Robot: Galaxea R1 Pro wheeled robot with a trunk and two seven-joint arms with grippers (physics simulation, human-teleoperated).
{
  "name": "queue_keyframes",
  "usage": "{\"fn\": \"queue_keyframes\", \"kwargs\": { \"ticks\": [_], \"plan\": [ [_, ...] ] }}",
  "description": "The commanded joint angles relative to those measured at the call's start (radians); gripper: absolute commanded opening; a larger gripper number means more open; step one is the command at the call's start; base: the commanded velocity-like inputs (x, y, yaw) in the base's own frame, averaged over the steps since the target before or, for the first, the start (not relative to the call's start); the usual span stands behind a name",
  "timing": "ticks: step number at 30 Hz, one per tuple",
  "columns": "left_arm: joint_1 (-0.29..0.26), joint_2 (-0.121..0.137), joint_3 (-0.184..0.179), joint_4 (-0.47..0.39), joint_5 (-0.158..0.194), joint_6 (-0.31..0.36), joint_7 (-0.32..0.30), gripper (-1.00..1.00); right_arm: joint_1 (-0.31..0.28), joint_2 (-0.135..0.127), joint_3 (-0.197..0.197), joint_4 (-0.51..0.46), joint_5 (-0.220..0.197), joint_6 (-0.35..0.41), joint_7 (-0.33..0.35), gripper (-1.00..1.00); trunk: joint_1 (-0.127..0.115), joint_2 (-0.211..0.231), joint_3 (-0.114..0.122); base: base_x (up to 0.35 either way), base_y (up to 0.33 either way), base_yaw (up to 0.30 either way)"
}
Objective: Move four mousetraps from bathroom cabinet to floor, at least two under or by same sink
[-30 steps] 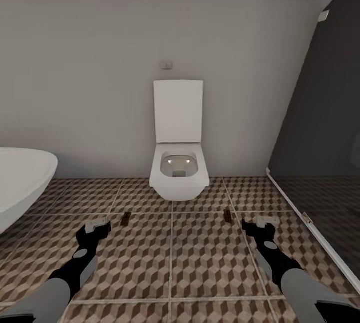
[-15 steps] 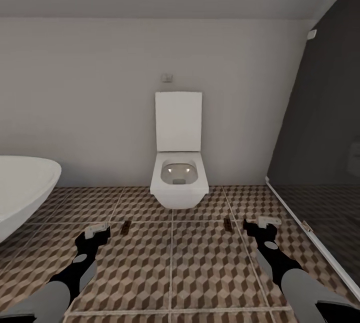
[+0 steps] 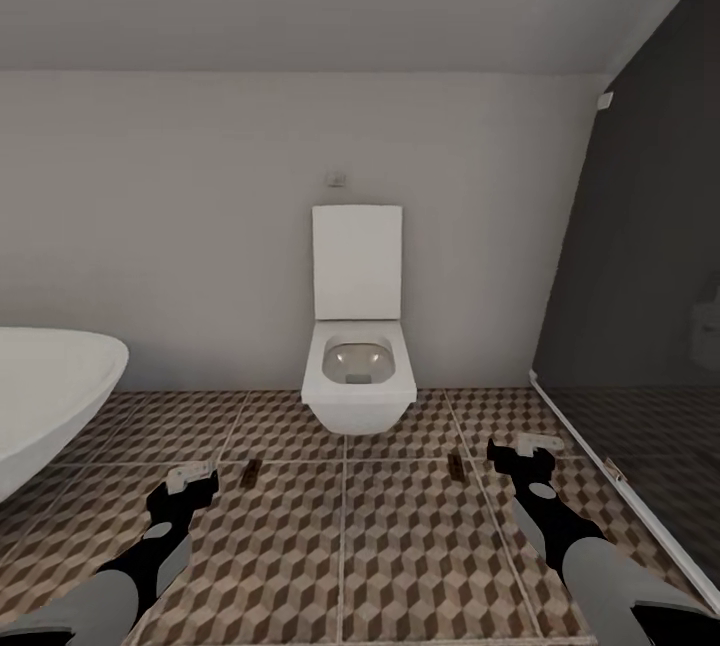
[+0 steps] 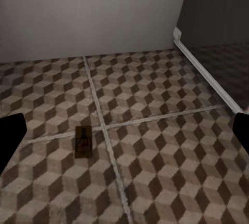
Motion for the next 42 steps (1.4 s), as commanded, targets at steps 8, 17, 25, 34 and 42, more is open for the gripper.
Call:
{"fn": "queue_keyframes", "kwargs": {
  "ticks": [8, 17, 25, 34, 42],
  "plan": [
    [0.0, 0.003, 0.003, 0.059, 0.007, -0.003, -0.002, 1.0, -0.001, 0.001, -0.004, 0.016, 0.003, 0.045, 0.002, 1.0, -0.004, 0.002, 0.03, 0.0, 0.0, 0.0],
    [0.0, 0.007, 0.004, 0.129, 0.011, -0.003, -0.005, 1.0, -0.001, 0.0, -0.002, 0.065, 0.004, 0.072, 0.004, 1.0, -0.008, 0.004, 0.065, 0.0, 0.0, 0.0],
    [0.007, 0.006, 0.005, 0.16, 0.022, 0.004, -0.005, 1.0, -0.001, -0.001, -0.001, 0.168, 0.006, 0.075, 0.006, 1.0, -0.021, 0.025, 0.094, 0.0, 0.0, 0.0],
    [0.014, 0.005, 0.005, 0.168, 0.028, 0.01, -0.004, 1.0, -0.002, -0.001, 0.001, 0.276, 0.008, 0.069, 0.007, 1.0, -0.056, 0.088, 0.122, 0.0, 0.0, 0.0],
    [0.017, 0.003, 0.006, 0.17, 0.03, 0.012, -0.003, 1.0, 0.003, -0.001, 0.002, 0.301, 0.024, 0.068, 0.008, 1.0, -0.086, 0.144, 0.147, 0.0, 0.0, 0.0]
  ]
}}
